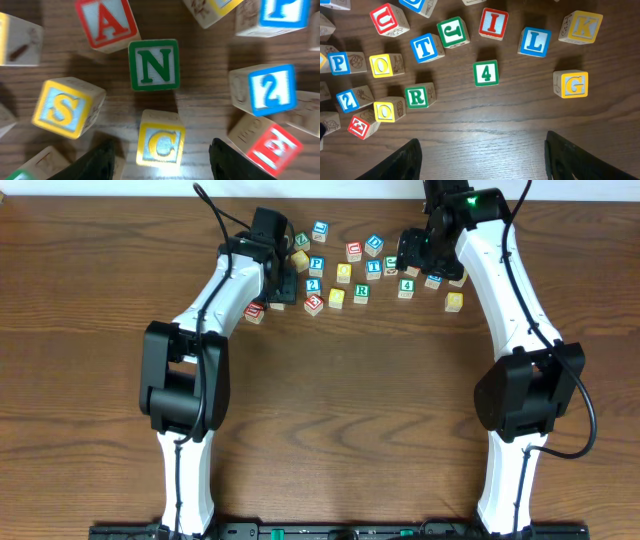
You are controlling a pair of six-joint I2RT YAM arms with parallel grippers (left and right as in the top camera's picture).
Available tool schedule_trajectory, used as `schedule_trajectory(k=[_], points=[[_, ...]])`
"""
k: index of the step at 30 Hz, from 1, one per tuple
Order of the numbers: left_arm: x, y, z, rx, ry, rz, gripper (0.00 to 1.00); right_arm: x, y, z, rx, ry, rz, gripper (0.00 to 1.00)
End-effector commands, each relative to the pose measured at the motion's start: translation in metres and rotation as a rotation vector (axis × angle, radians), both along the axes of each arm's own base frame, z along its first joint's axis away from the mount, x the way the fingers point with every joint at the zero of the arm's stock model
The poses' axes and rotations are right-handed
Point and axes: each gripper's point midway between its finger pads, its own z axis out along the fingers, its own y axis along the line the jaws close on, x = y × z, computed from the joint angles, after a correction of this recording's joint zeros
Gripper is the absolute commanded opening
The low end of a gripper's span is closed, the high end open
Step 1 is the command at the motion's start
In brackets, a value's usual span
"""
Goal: Spell out CORL
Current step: 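Lower the left gripper and grasp the yellow-lettered C block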
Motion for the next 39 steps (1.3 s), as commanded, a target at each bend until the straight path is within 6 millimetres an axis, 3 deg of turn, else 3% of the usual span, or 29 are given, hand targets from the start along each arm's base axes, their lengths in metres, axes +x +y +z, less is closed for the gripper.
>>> schedule_trajectory(k=[1,10,15,27,31,39], points=[[0.004,0.000,-0.010,0.010,0.005,0.015,0.60,0.001,0.000,0.015,-0.002,-0.034,0.012,0.74],[0.007,0.000,-0.027,0.012,0.015,0.016,0.60,0.001,-0.002,0.015,-0.013,-0.036,0.016,0.78],[0.005,0.000,-0.035,0.013,0.032,0.026,0.55,0.002,-0.006,0.014,-0.033,-0.039,0.009,0.80],[0.008,0.000,-0.032,0.009,0.017,0.027,0.27,0.002,-0.006,0.014,-0.033,-0.040,0.009,0.81],[0.011,-0.001,-0.017,0.001,-0.012,0.027,0.24,0.002,-0.005,0.014,-0.032,-0.039,0.009,0.82],[0.011,-0.002,0.054,-0.030,-0.123,0.027,0.24,0.002,-0.006,0.014,-0.033,-0.040,0.009,0.83]])
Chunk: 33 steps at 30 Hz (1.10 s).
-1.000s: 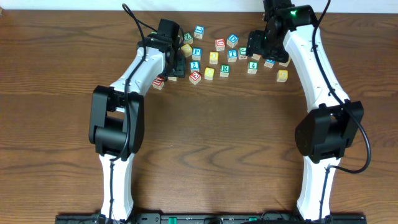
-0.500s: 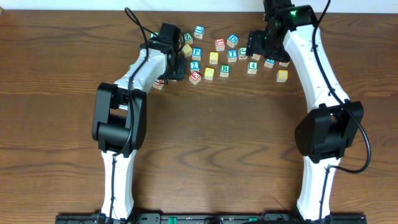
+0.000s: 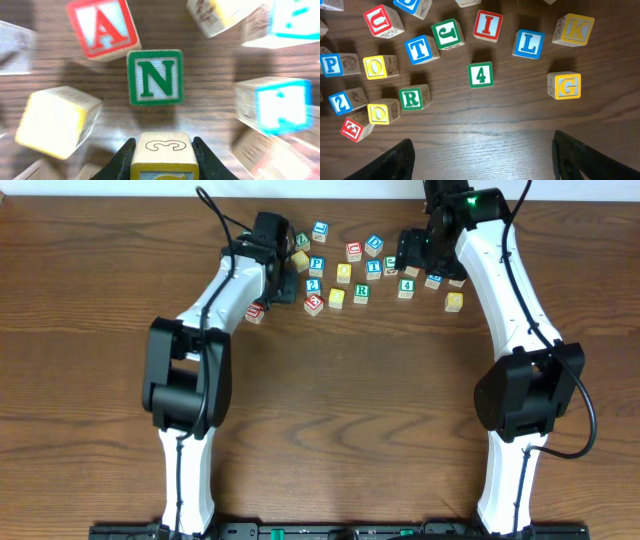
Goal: Spell out CORL
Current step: 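Lower the left gripper and grasp the yellow-lettered C block, then carry the C block forward and set it down on the open table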
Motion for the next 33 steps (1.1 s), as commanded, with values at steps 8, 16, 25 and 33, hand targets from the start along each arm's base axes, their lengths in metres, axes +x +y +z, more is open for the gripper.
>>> schedule_trajectory(k=[8,16,25,33], points=[[-0.046,0.013,0.136,-0.048,-0.092,0.074,0.24,0.002,-0.002,0.014,-0.012,-0.037,0.008,0.83],[-0.109,0.005,0.116,0.008,0.132,0.067,0.24,0.003,-0.005,0.015,-0.026,-0.041,0.006,0.84],[-0.151,-0.035,0.051,0.034,0.229,0.031,0.24,0.003,-0.005,0.015,-0.026,-0.043,0.006,0.84],[-0.143,-0.060,0.026,-0.015,0.140,0.004,0.24,0.003,-0.005,0.014,-0.026,-0.041,0.006,0.84]])
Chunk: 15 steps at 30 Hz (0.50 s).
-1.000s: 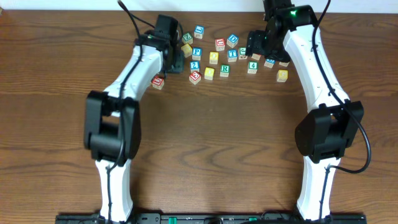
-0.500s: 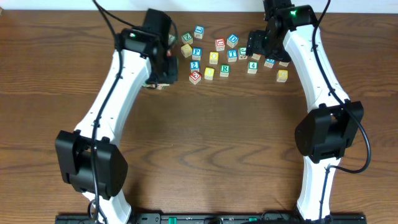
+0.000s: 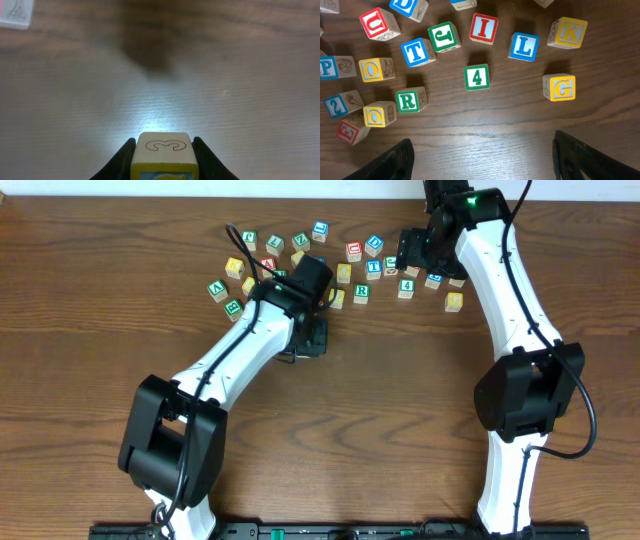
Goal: Spell out CORL
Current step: 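Carry the C block forward and set it down on the open table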
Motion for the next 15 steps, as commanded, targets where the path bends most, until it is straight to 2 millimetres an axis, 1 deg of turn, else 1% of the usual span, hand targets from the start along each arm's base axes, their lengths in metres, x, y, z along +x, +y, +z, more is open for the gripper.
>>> schedule_trajectory(k=[1,4,8,12,15], points=[[-0.001,-0.003,-0.014,-0.011,-0.010,0.048,0.24,0.001,-0.002,0.014,-0.009,-0.033,0.009,0.84],[-0.002,-0.003,-0.022,-0.025,-0.010,0.097,0.24,0.001,-0.002,0.014,-0.012,-0.034,0.008,0.84],[-0.001,-0.004,-0.029,-0.035,-0.026,0.099,0.24,0.001,-0.003,0.013,-0.016,-0.031,0.007,0.84],[0.006,-0.007,-0.035,-0.060,-0.067,0.098,0.24,0.000,-0.003,0.010,-0.017,-0.025,0.007,0.84],[0.005,-0.007,-0.039,-0.061,-0.068,0.098,0.24,-0.001,-0.003,0.009,-0.018,-0.019,0.007,0.84]])
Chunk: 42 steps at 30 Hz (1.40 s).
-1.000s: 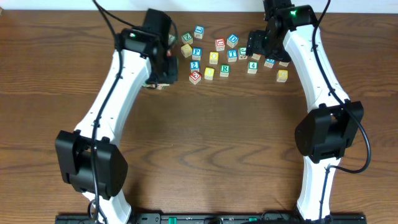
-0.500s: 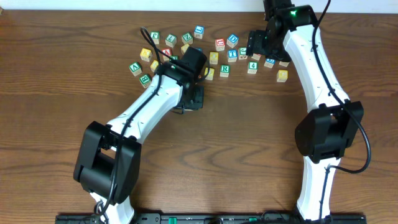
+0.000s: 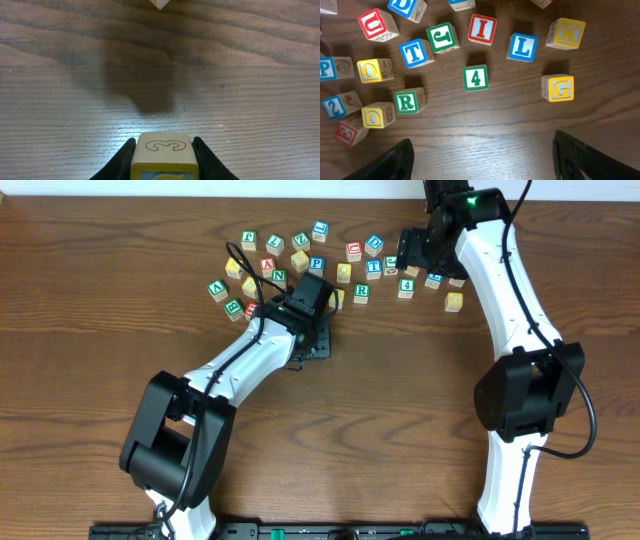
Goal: Spell out CORL
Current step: 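Carry the C block forward and set it down on the open table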
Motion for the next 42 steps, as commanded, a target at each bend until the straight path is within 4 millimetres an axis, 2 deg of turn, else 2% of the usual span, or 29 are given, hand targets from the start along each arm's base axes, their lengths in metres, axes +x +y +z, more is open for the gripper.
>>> schedule_trajectory(k=[1,7,17,22,33,42], points=[[-0.005,0.004,-0.009,0.018,0.015,0.003,0.24,-0.002,-0.002,0.008,-0.013,-0.017,0.009,0.84],[-0.006,0.001,-0.021,0.033,0.029,-0.024,0.24,-0.003,-0.003,0.005,-0.015,-0.008,0.009,0.84],[-0.005,0.000,-0.021,0.038,0.020,-0.051,0.24,-0.004,-0.003,0.004,-0.015,-0.004,0.009,0.84],[-0.006,0.000,-0.021,0.025,0.029,-0.007,0.24,-0.004,-0.002,0.004,-0.008,-0.003,0.012,0.84],[-0.017,-0.006,-0.031,0.087,0.041,-0.089,0.24,-0.004,-0.001,0.004,-0.021,-0.004,0.050,0.89],[-0.009,-0.008,-0.042,0.117,0.005,-0.086,0.24,-0.005,-0.001,0.004,-0.021,-0.001,0.052,0.91]])
